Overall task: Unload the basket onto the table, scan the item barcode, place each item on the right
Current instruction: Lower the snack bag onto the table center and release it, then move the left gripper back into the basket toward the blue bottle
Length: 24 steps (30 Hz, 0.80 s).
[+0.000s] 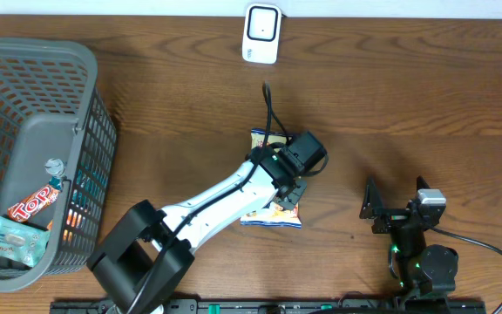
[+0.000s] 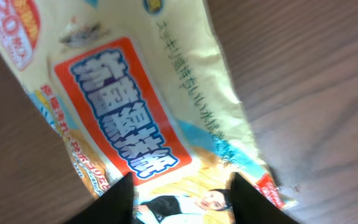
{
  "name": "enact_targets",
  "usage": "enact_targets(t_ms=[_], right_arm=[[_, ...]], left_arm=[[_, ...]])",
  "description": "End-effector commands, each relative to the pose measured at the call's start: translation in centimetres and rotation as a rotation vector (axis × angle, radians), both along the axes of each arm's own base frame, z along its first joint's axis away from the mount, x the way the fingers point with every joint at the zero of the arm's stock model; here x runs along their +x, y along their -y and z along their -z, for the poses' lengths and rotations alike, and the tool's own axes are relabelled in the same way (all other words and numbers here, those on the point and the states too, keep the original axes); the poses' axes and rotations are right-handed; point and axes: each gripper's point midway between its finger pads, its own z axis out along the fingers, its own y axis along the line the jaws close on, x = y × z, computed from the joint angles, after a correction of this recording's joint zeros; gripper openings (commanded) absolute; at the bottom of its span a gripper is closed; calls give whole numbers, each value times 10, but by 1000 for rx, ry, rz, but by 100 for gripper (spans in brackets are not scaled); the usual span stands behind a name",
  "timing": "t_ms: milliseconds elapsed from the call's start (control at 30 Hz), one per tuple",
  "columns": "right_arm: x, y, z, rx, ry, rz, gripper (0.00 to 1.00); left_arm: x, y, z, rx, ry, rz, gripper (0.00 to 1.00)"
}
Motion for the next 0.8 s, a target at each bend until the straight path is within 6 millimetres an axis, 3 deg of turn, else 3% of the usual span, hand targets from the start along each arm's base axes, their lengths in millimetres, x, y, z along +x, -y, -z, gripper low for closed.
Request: enact_targets(t_ms=[0,33,167,267,400,500,567,700,767], right_arm=[[0,0,2,-16,-5,0,99],[0,0,2,-16,-5,0,99],[0,0,2,-16,-5,0,99],[0,0,2,-16,-5,0,99],[0,0,2,-16,-5,0,99],[0,0,2,-16,-5,0,99],[0,0,2,-16,-5,0,99],[0,0,2,-16,-5,0,99],[0,0,2,-16,-5,0,99]], left_arm=[[20,7,-40,-76,56,-24,68],[39,1,-72,-86,130,-64,79],[86,-30,-158,-123,345,-196,97],[114,-72,-229,-191,508,-330,100],[132,-150,-288,-248,647,-576,100],[134,-214,-306,-278,693,-806,99],[128,-271,-307,-312,687,-1060,99],[93,-357,-278,-347,575,-1581,99],[69,-386,-260,-338,506,-1817,99]])
